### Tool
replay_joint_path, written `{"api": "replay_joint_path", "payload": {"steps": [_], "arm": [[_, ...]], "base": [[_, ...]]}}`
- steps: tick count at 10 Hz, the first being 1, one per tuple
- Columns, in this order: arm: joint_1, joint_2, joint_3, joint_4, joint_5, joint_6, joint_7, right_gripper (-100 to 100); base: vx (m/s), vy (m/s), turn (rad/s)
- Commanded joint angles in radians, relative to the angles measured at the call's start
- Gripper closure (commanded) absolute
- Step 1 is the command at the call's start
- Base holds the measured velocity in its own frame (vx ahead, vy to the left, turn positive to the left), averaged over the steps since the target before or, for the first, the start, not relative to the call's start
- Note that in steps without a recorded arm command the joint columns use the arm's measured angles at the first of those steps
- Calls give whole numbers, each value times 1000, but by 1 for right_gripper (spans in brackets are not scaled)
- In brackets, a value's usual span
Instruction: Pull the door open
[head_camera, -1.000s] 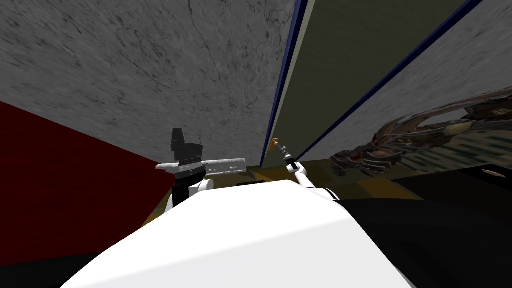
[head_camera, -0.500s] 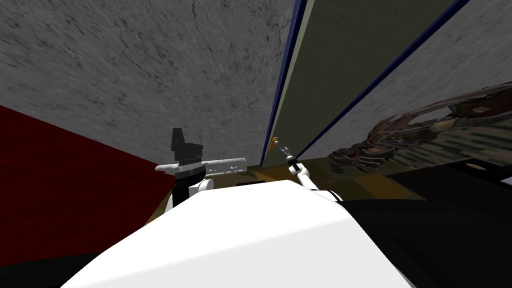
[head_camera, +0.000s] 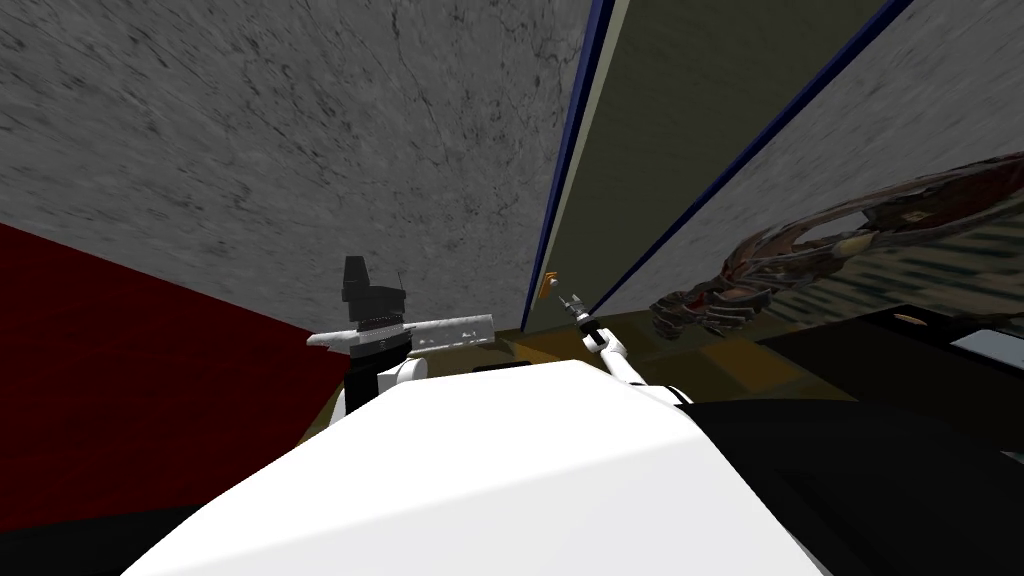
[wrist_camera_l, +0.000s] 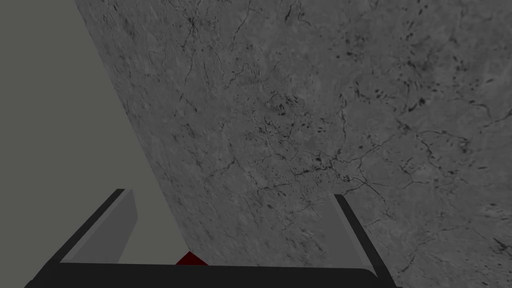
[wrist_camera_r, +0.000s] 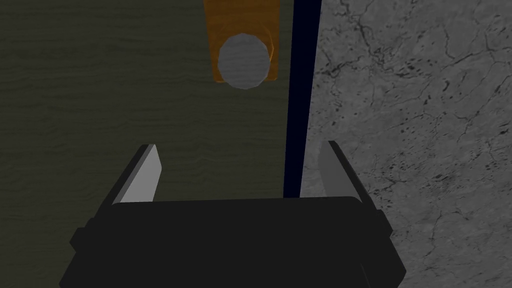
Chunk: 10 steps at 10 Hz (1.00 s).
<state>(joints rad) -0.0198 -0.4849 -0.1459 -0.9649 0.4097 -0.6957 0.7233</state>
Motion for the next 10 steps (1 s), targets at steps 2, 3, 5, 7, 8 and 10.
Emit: {"api": "replay_joint_path", "payload": {"steps": [2, 3, 5, 7, 8, 10], "arm": [[-4, 4, -3, 4, 1, 3, 10, -100], [-5, 5, -4, 5, 1, 5, 12, -100], [-12, 12, -9, 9, 1, 12, 21, -100], [-19, 19, -14, 14, 0, 18, 29, -100], [-22, 22, -16, 16, 0, 22, 33, -100], [-21, 20, -14, 16, 0, 19, 30, 100]], "base": [[54, 17, 8], [188, 26, 36], [194, 3, 46], [210, 17, 45], [204, 26, 41], [41, 5, 1]]}}
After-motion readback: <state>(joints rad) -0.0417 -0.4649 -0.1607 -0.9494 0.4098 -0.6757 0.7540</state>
